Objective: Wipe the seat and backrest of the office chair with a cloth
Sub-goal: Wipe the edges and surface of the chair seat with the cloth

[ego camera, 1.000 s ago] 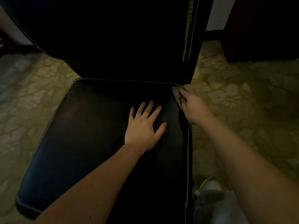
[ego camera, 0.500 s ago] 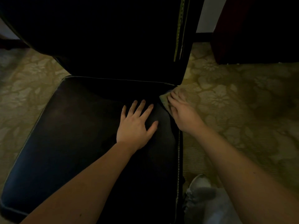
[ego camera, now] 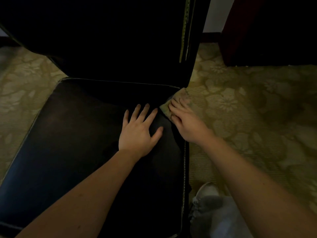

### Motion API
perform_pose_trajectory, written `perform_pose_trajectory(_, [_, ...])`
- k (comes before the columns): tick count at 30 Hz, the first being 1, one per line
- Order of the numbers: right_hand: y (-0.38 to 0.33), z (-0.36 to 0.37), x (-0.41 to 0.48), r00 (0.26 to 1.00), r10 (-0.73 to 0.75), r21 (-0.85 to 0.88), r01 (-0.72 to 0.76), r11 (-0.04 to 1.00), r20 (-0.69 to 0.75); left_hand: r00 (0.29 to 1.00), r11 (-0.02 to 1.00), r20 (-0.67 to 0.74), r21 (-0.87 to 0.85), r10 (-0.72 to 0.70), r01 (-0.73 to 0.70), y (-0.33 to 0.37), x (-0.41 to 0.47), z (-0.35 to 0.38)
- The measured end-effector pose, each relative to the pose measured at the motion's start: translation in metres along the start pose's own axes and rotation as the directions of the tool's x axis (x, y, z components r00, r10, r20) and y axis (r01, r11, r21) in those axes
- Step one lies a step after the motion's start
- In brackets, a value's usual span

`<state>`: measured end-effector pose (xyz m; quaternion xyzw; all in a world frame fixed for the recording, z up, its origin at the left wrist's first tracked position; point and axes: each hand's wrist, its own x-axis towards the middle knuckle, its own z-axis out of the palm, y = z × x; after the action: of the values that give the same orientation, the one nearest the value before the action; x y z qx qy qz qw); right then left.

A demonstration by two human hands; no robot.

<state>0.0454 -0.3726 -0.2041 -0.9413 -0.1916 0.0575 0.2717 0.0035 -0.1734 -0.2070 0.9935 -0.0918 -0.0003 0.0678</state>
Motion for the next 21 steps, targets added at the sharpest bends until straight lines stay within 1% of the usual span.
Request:
perform_pose_trajectory(4, [0.002,-0.001,0.009,0.999,0.018,0.046,-0.015,0.999,-0.051,1.0,1.0,-0.002,-0.018,0.004,-0.004,-0.001,0.001,-0.001])
perform_pose_trajectory(8, [0.0,-0.006,0.02,0.993,0.088,0.068,-0.083,0.994,-0.08,1.0,1.0,-0.005,-0.028,-0.003,0.003,0.0,0.001,-0.002])
perform_pose_trajectory(11, [-0.006,-0.005,0.019,0.989,0.111,0.048,-0.106,0.993,-0.1,1.0,1.0,-0.001,-0.017,-0.006,0.006,0.0,0.001,-0.002])
perform_pose_trajectory(14, [-0.014,0.001,0.011,0.988,0.102,-0.018,-0.104,0.994,-0.115,1.0,1.0,0.011,-0.004,-0.007,0.007,0.0,0.001,-0.002])
perform_pose_trajectory(17, [-0.015,0.005,0.002,0.994,0.071,-0.07,-0.077,0.995,-0.084,1.0,1.0,0.019,0.008,-0.007,0.007,0.0,0.002,-0.002])
perform_pose_trajectory(19, [-0.01,0.005,0.0,0.997,0.029,-0.04,-0.031,0.999,-0.068,1.0,1.0,0.03,0.029,-0.007,0.006,0.001,0.002,-0.002])
perform_pose_trajectory(21, [-0.003,0.0,0.002,0.999,-0.002,0.044,0.004,0.999,-0.044,0.999,0.999,0.043,0.039,-0.01,0.008,0.003,0.002,-0.003])
